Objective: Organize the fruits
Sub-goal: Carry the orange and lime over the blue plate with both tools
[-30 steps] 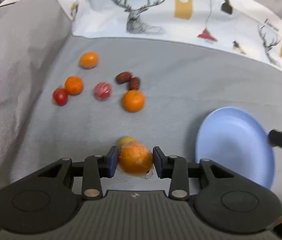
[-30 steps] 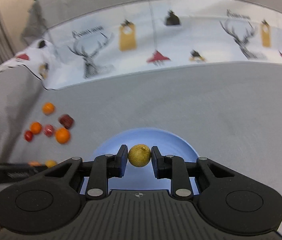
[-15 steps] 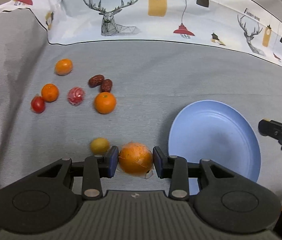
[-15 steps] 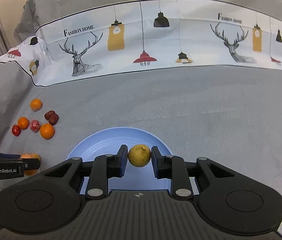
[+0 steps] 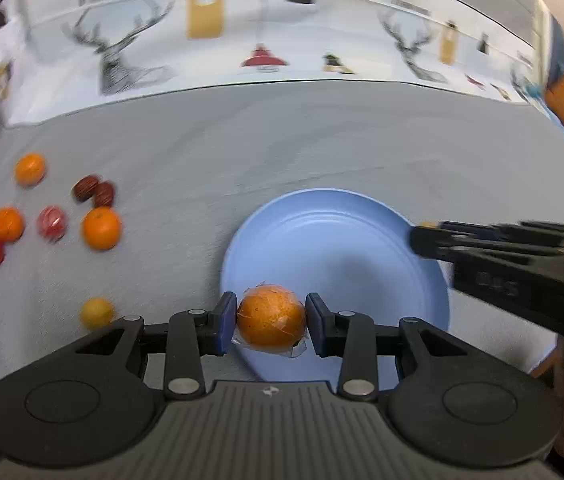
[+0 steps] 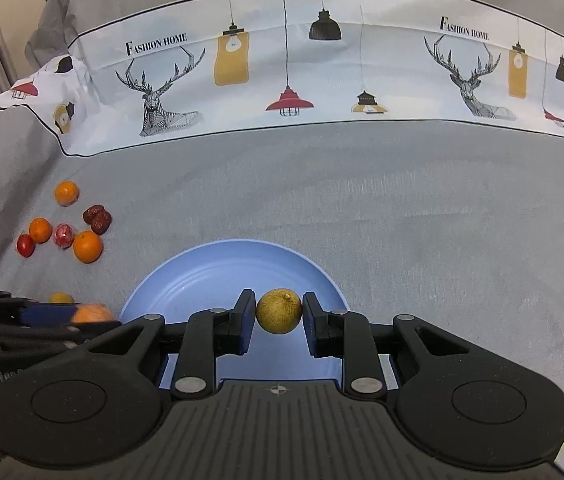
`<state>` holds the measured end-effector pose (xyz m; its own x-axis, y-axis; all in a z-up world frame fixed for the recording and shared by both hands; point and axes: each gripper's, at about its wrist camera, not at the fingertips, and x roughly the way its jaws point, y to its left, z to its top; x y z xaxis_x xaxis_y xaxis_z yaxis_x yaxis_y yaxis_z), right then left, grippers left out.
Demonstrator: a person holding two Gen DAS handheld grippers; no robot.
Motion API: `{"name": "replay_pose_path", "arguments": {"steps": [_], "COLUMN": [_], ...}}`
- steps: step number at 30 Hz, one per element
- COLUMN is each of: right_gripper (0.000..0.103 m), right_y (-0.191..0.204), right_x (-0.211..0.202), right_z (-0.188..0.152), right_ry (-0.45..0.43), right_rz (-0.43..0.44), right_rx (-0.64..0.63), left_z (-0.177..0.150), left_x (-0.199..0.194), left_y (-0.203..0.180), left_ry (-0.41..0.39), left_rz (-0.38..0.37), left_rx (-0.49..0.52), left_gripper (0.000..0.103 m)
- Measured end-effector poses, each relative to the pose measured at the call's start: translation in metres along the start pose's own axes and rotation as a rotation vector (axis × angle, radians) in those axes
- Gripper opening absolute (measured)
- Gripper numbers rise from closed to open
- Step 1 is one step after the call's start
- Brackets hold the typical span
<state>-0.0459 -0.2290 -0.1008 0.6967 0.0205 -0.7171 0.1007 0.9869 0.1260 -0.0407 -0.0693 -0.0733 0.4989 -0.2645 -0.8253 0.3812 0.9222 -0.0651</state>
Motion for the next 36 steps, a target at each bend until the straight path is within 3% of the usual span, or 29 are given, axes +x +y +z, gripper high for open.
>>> {"name": "replay_pose_path", "arguments": {"steps": [6, 17, 36], "right_gripper": [0.027, 0.027, 0.027], "right_y": [0.001, -0.008, -0.008], "right_x": [0.009, 0.014, 0.010], "right_z": [-0.003, -0.004, -0.007], "right_ry": [0.016, 0.023, 0.007], "right_rz": [-0.005, -0.007, 0.012], "right_rx": [-0.004, 0.009, -0.017], "left_z": [0.000, 0.003, 0.003], "left_x": [0.012, 0.015, 0.014], "left_y": [-0.018, -0.002, -0.006], "left_ry": [-0.024, -0.020, -0.029], "left_rz": [0.027, 0.033, 0.039], "left_rx": [0.101, 0.033, 0.038], "left_gripper": [0.041, 0.041, 0.041]}}
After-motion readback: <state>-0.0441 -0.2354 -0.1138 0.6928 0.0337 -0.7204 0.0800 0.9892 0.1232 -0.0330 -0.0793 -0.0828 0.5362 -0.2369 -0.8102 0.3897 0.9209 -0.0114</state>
